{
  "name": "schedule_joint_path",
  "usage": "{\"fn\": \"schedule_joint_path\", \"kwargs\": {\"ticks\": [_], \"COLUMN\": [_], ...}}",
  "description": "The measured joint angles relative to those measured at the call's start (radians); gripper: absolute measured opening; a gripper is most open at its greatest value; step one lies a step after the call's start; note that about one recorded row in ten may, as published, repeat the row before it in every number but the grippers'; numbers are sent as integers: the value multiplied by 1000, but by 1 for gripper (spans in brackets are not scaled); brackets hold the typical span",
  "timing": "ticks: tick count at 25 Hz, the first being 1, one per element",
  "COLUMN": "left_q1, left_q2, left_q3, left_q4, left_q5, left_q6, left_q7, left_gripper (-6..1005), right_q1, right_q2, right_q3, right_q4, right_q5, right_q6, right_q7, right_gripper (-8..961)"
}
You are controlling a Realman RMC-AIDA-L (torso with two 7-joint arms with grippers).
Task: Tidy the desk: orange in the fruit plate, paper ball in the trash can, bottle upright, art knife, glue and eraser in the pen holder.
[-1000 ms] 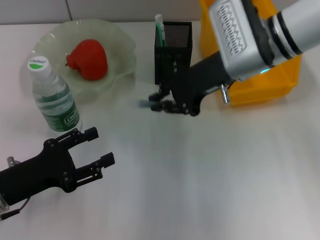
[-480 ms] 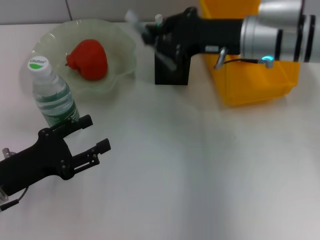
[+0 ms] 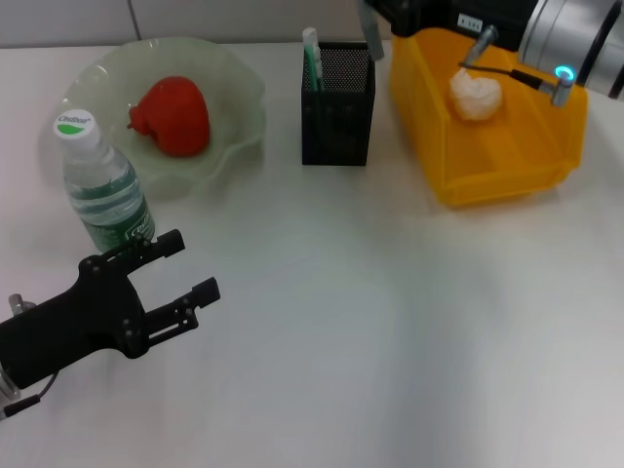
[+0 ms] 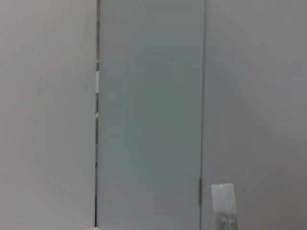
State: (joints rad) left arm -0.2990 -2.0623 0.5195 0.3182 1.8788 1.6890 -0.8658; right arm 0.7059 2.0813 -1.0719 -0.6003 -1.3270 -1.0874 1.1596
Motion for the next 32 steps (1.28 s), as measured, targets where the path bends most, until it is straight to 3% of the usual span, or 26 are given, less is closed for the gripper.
{"fn": "schedule_joint_path", "kwargs": {"ticks": [12, 32], "left_q1": [4, 0], "left_q2": [-6, -6], "left_q3": [-28, -30], "left_q4": [-32, -42], "left_q5": [-6, -8], "left_q6": [3, 6], "left_q7": [10, 11], "left_gripper": [780, 782], "right_q1": [95, 150], "right_q2": [4, 8], "right_q3": [-2, 2], "right_q4": [138, 251], "right_q5": [7, 46], "right_q6": [120, 175], "right_q7": [-65, -117], "right_gripper": [130, 129]}}
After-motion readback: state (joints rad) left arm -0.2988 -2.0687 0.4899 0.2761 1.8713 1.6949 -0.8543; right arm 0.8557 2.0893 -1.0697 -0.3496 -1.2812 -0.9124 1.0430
